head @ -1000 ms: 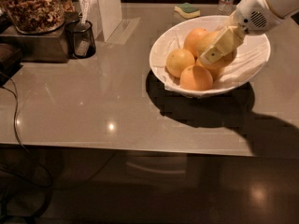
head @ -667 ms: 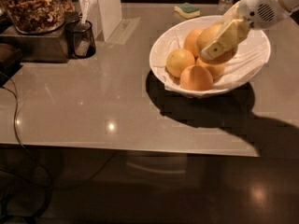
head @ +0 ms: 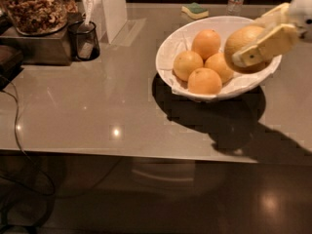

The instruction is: Pick orange from white bowl

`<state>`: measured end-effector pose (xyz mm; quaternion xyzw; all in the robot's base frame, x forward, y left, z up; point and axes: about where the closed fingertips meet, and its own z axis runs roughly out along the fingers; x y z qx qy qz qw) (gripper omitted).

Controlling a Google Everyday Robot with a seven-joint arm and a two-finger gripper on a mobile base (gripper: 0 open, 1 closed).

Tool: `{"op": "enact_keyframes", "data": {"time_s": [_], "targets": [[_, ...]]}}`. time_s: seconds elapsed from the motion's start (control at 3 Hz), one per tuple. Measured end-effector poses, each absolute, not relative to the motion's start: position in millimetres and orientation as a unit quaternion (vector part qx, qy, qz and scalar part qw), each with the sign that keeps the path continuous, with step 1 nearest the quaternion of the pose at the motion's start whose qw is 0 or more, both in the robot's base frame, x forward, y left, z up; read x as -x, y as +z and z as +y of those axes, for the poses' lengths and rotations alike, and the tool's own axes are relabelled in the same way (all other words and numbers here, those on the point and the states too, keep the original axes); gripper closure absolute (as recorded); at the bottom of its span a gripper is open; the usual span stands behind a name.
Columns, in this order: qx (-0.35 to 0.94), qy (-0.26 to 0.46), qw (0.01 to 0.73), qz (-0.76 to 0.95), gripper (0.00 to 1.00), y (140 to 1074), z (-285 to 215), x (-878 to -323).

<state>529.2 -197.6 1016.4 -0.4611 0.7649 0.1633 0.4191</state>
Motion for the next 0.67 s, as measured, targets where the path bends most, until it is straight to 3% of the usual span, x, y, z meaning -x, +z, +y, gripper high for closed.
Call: {"op": "enact_keyframes", "data": {"time_s": [0.67], "targets": [[0.427, 0.166, 0.433, 0.777, 1.00, 1016.9, -218.2, -504.9]]}}
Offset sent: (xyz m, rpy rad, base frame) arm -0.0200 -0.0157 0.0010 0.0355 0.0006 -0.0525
